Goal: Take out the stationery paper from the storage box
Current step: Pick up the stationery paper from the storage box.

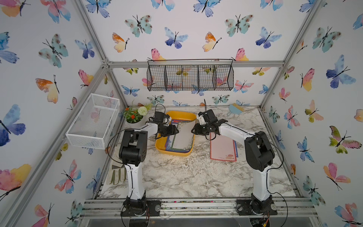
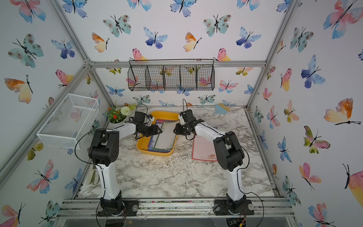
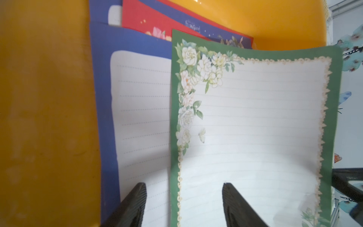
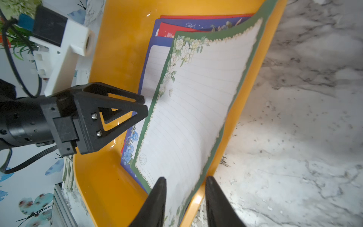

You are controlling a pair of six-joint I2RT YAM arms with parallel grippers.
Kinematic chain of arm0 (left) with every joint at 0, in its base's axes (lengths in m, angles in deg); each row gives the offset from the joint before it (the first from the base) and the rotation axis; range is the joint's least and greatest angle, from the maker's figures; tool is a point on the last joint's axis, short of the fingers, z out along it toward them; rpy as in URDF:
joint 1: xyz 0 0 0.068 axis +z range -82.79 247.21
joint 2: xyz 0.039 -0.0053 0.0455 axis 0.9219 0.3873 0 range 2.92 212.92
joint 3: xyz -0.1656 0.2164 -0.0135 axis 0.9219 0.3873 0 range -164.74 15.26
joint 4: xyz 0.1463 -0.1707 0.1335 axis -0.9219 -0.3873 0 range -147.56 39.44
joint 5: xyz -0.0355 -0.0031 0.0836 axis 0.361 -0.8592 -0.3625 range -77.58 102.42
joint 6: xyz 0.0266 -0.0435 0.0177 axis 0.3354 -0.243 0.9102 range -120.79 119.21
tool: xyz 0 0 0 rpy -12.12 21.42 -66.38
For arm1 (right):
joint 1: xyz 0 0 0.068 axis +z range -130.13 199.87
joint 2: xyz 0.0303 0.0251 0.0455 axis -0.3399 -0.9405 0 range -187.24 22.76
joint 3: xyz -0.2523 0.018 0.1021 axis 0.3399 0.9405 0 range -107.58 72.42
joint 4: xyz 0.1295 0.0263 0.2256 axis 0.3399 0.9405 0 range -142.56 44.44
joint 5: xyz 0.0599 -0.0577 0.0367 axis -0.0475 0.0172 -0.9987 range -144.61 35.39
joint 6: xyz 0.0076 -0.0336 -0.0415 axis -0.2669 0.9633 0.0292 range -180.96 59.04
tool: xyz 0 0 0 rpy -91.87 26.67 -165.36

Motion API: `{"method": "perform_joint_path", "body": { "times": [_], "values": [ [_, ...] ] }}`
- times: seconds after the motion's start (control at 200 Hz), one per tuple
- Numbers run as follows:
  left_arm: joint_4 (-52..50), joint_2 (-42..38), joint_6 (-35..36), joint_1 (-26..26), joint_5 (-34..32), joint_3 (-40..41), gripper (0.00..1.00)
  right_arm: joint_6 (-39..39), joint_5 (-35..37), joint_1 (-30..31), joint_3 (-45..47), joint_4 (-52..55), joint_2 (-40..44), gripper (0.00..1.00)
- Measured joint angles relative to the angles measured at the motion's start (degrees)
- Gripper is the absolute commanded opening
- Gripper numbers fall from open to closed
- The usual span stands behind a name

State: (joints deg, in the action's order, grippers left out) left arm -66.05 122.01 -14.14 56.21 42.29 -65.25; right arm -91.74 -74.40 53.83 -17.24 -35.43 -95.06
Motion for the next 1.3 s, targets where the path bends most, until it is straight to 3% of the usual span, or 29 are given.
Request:
{"method": "perform_joint_path", "body": {
  "times": [0.586,0.836,0.961,1.096,1.196,1.301],
  "values": [
    [-1.77,1.36,-0.37,0.07,0.96,-2.12,0.55,-1.14,-1.68,0.52,-1.25,-1.79,-2.03,0.34],
    [-2.43,1.77,-1.16,0.26,2.4,-2.12,0.3,-1.14,0.39,0.52,-0.59,-3.41,-1.88,0.34],
    [-2.4,1.81,-2.12,0.98,4.83,-1.79,0.24,-1.2,0.85,0.52,0.28,-5.16,-1.79,0.33],
    [-1.68,1.81,-2.93,1.84,7.91,-0.5,0.27,-1.33,1.33,0.52,1.01,-6.36,-1.57,0.33],
    [-1.29,1.81,-3.39,2.08,10.25,0.31,0.42,-1.55,1.84,0.52,1.92,-7.23,-1.05,0.33],
    [-0.92,1.81,-3.76,2.16,11.78,0.39,0.35,-1.66,2.32,0.52,2.64,-7.41,-0.31,0.33]
  ]
}}
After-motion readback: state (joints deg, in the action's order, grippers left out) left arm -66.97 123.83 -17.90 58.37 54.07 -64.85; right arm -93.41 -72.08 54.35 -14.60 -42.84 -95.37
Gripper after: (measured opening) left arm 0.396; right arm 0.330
